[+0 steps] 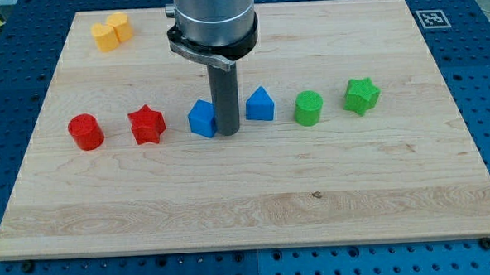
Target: Move the yellow heart above the red star
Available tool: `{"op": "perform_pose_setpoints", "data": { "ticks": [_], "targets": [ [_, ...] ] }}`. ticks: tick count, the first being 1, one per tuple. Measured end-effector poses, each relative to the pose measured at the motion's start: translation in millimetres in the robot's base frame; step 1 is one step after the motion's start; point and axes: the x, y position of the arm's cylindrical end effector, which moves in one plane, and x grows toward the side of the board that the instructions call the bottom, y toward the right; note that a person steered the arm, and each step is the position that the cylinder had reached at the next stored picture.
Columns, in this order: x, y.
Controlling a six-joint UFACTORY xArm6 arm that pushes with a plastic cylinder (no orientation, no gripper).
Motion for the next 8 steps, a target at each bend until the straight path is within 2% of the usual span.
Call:
{"op": "perform_pose_setpoints", "data": {
  "ticks": [2, 4, 5, 8],
  "targets": [
    [14.8, 0.0],
    [57.4, 2.0],
    [69.0, -16.1],
    [62.8, -84.0]
  ]
}}
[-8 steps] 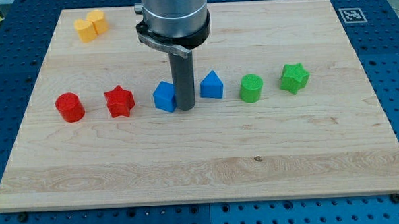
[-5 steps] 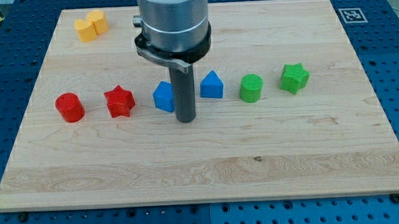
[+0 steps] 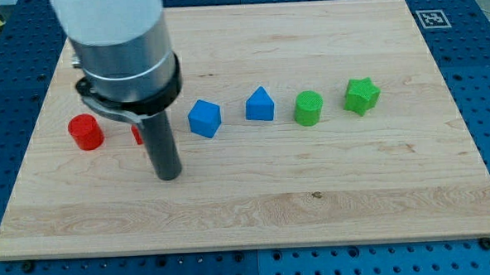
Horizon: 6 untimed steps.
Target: Move the yellow heart above the red star
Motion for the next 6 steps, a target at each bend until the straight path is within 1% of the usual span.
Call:
{"op": "perform_pose_setpoints", "data": {
  "ticks": [5, 6],
  "targets": [
    [-4.2, -143.9],
    [-21.4, -161.5]
  ]
}}
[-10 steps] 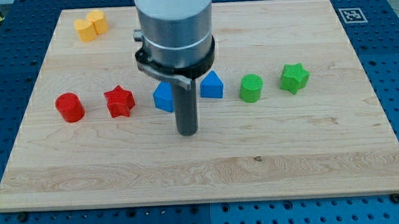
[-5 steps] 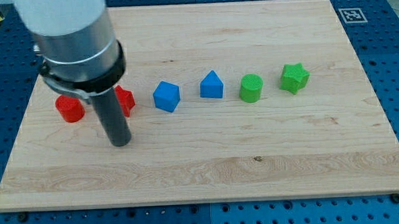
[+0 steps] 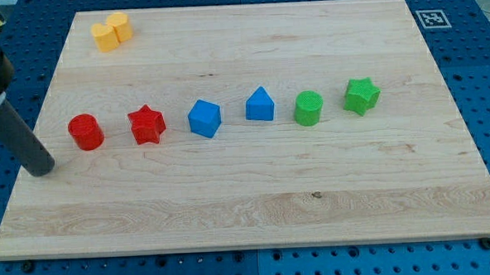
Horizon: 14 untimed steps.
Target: Move the yellow heart above the red star
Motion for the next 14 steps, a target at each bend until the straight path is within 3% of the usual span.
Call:
{"op": "perform_pose_setpoints", "data": {
  "ticks": [10, 12, 14],
  "targets": [
    [-311.7, -26.0],
    [-314.6, -24.3],
    [-282.4, -24.3]
  ]
}}
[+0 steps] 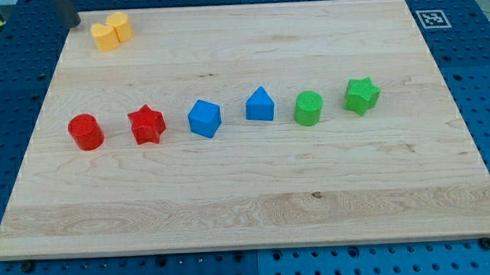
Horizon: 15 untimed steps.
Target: Move the yellow heart above the red star
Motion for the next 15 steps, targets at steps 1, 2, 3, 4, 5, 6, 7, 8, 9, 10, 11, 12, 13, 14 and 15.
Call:
{"op": "perform_pose_setpoints", "data": {
  "ticks": [1, 2, 3, 4, 5, 6, 7, 8, 9, 10, 11, 12, 13, 14, 15],
  "targets": [
    [16.3, 0.0],
    [18.9, 0.1],
    [8.1, 8.8],
    [-7.5, 20.2],
    [-9.9, 33.4],
    [-9.7, 43.1],
    [-0.4, 49.5],
    [16.7, 54.8],
    [35.2, 59.0],
    [54.7, 62.1],
    [72.6, 63.6],
    [88.8, 64.5],
    [103.7, 65.6],
    [118.5, 66.3],
    [131.2, 66.4]
  ]
}}
